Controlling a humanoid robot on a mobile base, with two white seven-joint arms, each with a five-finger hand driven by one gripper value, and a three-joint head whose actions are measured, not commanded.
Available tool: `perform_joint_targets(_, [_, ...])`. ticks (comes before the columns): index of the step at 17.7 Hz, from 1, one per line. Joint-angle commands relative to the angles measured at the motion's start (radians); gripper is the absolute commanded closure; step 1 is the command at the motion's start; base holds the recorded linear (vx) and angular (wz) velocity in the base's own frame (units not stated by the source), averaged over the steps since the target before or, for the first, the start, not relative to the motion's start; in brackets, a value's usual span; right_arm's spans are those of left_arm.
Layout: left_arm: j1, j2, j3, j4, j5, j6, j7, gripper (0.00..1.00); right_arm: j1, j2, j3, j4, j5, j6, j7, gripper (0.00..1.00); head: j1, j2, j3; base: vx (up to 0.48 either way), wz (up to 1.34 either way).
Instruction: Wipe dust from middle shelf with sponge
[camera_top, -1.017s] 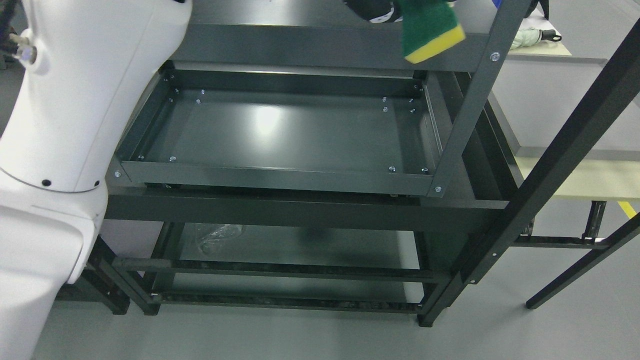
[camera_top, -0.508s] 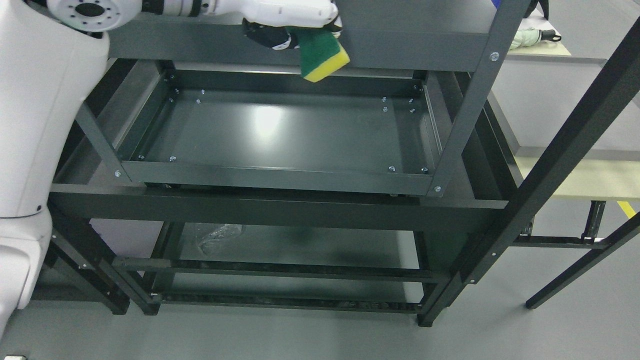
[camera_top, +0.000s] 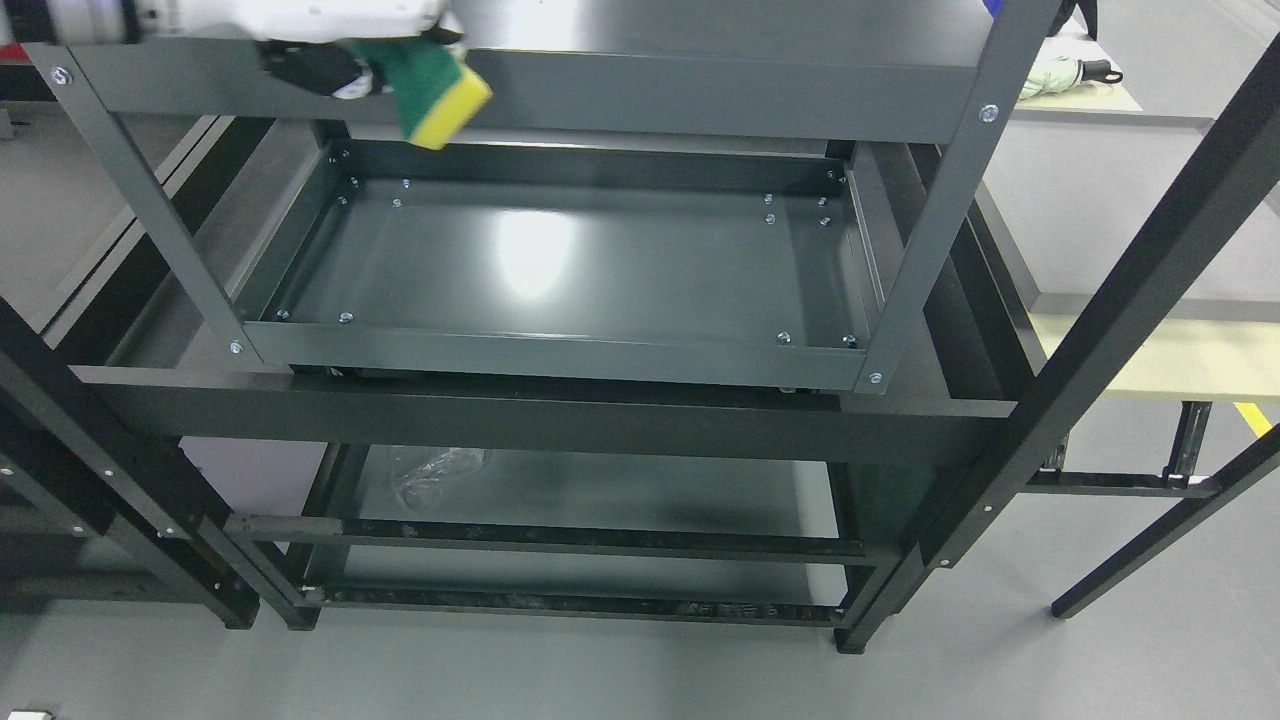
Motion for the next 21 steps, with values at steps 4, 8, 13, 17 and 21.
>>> perform_joint_targets(4, [0.092,0.426,0.096,0.009,0.15,0.0,0.001,0.99,0.0,-0.017,0.0,-0.017,0.0,0.001,0.001,0.0,0.0,0.0,0.0,0.0,0.0])
perform_joint_targets(8, [0.08,0.27,0.101,0.008,0.151,0.0,0.008,1.0,0.0,-0.017,0.0,-0.017,0.0,0.001,0.001,0.0,0.0,0.0,0.0,0.0,0.0])
perform_joint_targets(13, [0.006,-0.25,0.093,0.014,-0.014,0.0,-0.023,1.0,0.0,-0.017,0.0,-0.017,0.0,0.001,0.001,0.0,0.0,0.0,0.0,-0.002,0.02])
perform_joint_targets(17, [-0.069,-0.543,0.092,0.112,-0.235,0.0,-0.02,1.0,0.0,-0.017,0.0,-0.017,0.0,0.001,0.001,0.0,0.0,0.0,0.0,-0.001,0.03])
perform_joint_targets(21, [-0.178,-0.543,-0.133,0.17,-0.307,0.025,0.202,1.0,0.0,-0.017,0.0,-0.017,0.0,0.001,0.001,0.0,0.0,0.0,0.0,0.0,-0.01])
